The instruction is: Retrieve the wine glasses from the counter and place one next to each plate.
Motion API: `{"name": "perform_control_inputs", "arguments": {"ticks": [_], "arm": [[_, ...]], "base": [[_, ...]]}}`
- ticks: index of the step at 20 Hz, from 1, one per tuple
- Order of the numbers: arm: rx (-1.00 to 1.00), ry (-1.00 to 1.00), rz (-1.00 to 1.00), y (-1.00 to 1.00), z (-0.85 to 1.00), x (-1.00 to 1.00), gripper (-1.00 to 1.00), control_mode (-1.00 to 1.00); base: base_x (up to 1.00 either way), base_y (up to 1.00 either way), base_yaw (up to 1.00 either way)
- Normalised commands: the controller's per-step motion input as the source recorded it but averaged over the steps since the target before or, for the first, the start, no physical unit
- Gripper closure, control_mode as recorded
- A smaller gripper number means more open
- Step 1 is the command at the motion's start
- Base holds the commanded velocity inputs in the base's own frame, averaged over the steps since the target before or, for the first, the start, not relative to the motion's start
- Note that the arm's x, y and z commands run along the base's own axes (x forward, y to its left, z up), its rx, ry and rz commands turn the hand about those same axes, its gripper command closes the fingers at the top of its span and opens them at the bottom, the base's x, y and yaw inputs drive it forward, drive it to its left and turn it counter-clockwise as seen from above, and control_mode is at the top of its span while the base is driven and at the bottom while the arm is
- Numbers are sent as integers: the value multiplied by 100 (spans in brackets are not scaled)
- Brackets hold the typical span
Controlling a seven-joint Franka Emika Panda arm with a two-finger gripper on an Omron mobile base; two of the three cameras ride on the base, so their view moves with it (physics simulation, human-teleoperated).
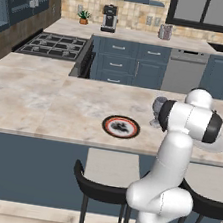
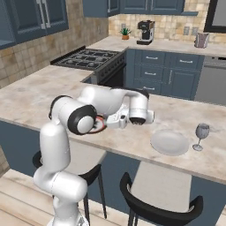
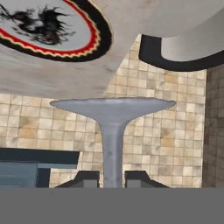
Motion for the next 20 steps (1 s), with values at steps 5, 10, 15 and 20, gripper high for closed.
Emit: {"name": "perform_control_inputs", "arguments": {"ticks": [5,10,15,20], "arm": [[-2,-1,0,1,-26,-6,100,-100],[0,0,-1,0,-43,-1,100,-100],[0,0,-1,0,-32,3,100,-100],[0,-2,0,0,-13,43,100,-100]], "base": [[0,0,0],[0,0,0],[0,0,0],[0,0,0]]}}
